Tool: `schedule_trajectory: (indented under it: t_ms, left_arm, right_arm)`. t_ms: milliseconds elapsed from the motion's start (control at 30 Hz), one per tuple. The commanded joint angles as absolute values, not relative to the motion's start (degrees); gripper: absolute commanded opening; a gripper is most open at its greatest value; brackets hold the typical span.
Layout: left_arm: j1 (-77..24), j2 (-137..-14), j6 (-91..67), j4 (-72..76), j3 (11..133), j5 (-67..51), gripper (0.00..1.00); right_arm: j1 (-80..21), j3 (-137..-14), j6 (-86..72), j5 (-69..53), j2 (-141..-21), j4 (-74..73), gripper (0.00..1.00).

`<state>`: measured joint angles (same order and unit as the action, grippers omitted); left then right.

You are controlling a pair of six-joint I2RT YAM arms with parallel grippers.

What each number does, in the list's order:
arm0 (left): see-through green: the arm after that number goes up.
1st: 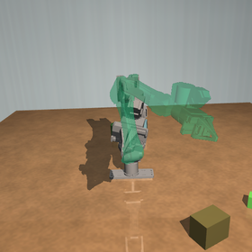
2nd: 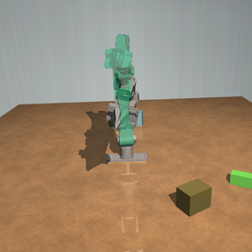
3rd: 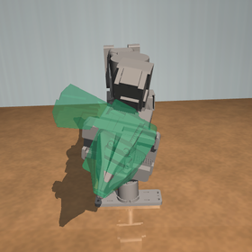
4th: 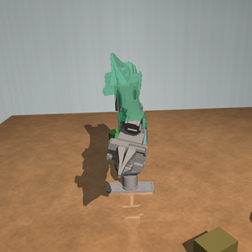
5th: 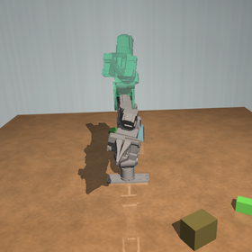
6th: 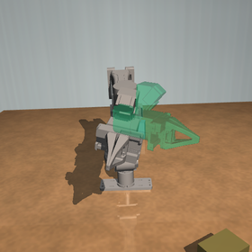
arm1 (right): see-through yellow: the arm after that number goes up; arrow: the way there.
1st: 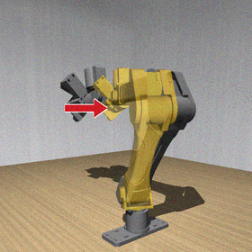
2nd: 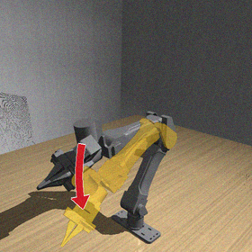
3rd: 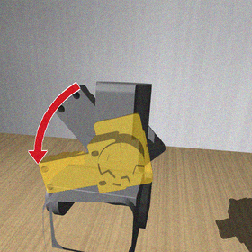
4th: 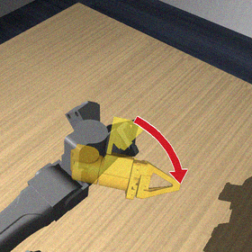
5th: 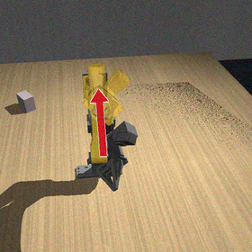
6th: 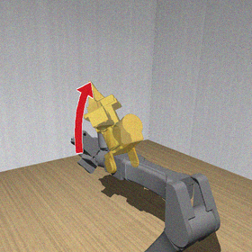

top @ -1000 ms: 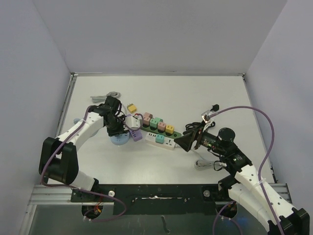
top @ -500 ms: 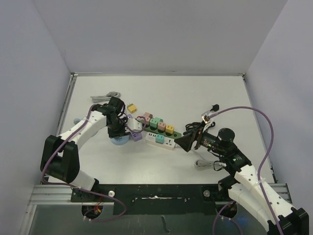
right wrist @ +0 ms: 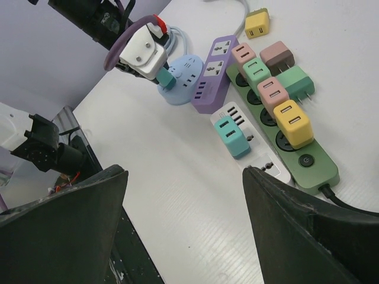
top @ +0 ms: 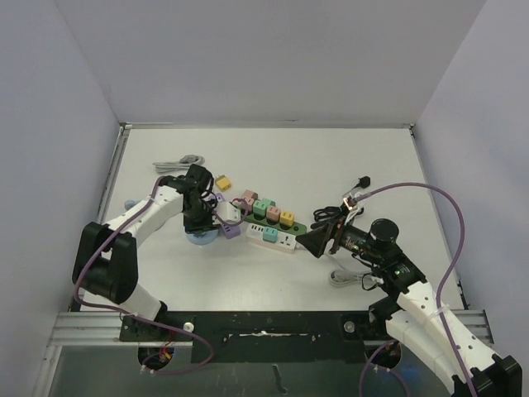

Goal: Insert the plug

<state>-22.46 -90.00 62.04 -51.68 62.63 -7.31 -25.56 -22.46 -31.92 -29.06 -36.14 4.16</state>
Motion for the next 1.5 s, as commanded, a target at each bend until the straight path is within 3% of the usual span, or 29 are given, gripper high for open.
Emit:
schedule_trajectory:
  t_ms: [0, 600, 800, 900, 933, 967, 1133, 1267, 1467]
  left_arm:
    - [-22.5, -92.0, 63.6, -50.6, 62.4, -9.1, 0.0]
    - [-22.2, -108.0, 63.6, -51.5, 63.5, -10.1, 0.0]
    - [-22.0, -105.1, 62.7, -52.6, 66.6, -11.2, 0.0]
    - [-22.0, -100.3, 60.9, -54.0, 70.4, -12.4, 0.23]
    - [-22.0, -98.6, 60.3, -54.2, 71.5, -12.9, 0.44]
    - [-22.0, -96.7, 60.1, -54.7, 72.4, -13.4, 0.57]
    - [-22.1, -87.0, 54.3, -49.5, 73.2, -11.1, 0.64]
    - [-23.0, -80.2, 41.5, -37.0, 69.0, -1.4, 0.77]
    - [-23.2, -73.0, 13.4, -15.5, 63.1, 10.5, 0.78]
  right_arm:
    - [-25.2, -22.4, -31.2, -28.9, -34.7, 5.9, 0.8]
    - [-24.8, -24.8, -28.1, -27.0, -35.7, 2.0, 0.8]
    - [-24.7, -25.2, -28.0, -26.3, -35.1, 1.2, 0.81]
    - [-24.7, -25.8, -28.0, -26.3, -35.3, 0.8, 0.81]
    - [-24.7, -26.1, -28.0, -26.2, -35.3, 0.7, 0.81]
    - [-24.7, -26.3, -28.0, -26.1, -35.3, 0.6, 0.81]
    - [-24.7, -27.2, -28.8, -26.1, -35.4, 0.3, 0.81]
    - [-24.6, -27.2, -30.7, -26.4, -34.7, 0.7, 0.81]
    - [-24.6, -27.7, -33.7, -22.5, -34.8, -1.2, 0.81]
